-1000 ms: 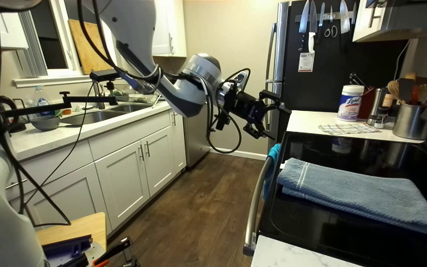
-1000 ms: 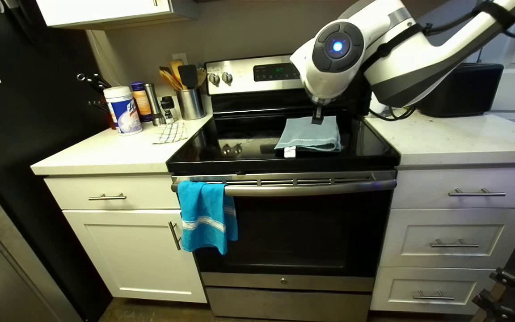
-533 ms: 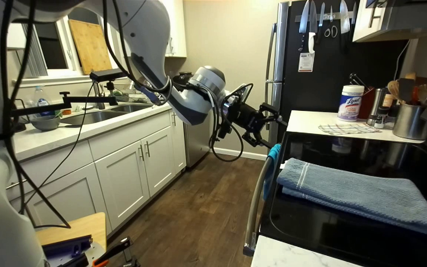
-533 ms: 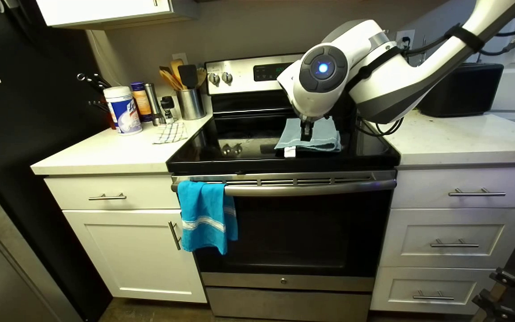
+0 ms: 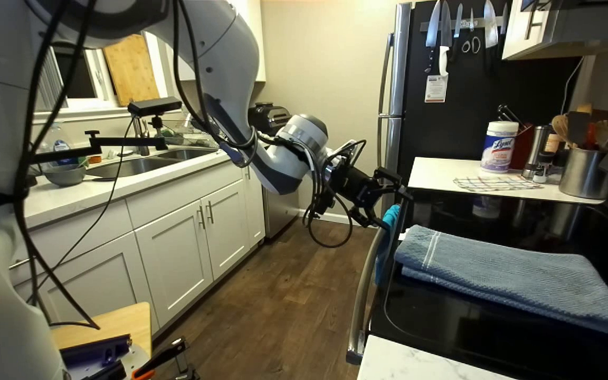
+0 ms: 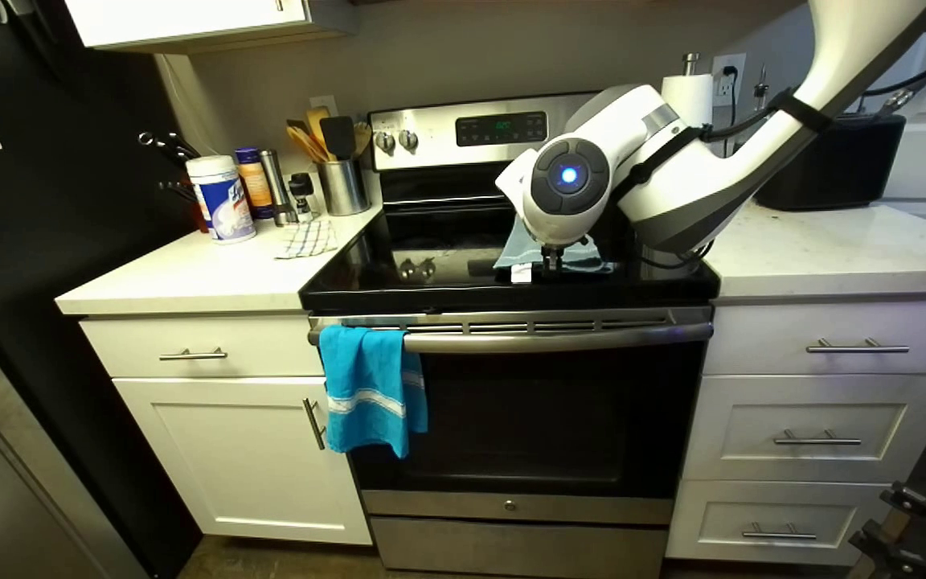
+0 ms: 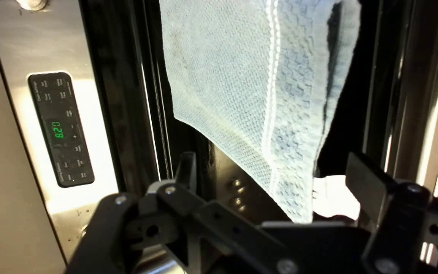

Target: Put the towel on the oven handle

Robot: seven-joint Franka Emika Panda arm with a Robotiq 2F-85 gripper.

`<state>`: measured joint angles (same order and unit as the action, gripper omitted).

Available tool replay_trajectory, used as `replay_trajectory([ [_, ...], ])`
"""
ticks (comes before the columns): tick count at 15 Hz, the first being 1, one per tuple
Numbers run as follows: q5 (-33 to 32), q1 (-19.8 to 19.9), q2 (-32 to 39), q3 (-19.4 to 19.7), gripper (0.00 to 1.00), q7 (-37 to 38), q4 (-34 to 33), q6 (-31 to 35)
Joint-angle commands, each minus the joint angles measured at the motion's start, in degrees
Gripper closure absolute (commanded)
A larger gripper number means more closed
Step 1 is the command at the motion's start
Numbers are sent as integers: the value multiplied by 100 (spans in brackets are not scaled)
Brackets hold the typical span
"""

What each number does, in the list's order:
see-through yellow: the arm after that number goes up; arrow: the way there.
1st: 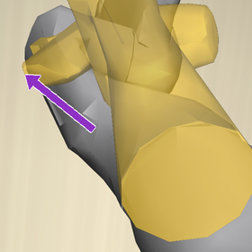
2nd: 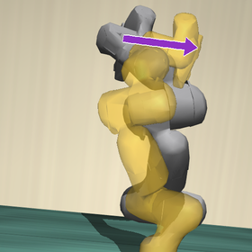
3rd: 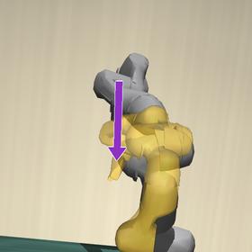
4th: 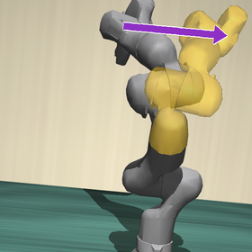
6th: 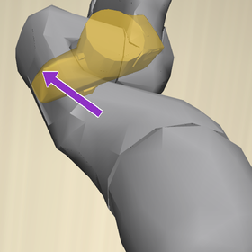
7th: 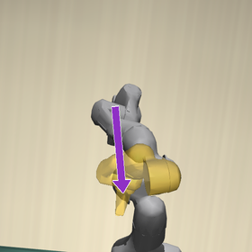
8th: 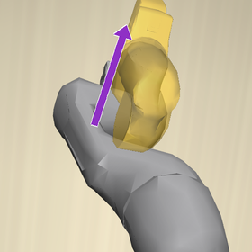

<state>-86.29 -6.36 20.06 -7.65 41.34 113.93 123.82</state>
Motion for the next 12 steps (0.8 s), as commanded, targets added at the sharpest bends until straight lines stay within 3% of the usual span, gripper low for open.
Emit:
replay_trajectory([
  [1, -219, -52, 174, 122, 0, -24, -171, -121],
  [12, -386, -48, 600, 233, 0, 134, -455, -110],
])
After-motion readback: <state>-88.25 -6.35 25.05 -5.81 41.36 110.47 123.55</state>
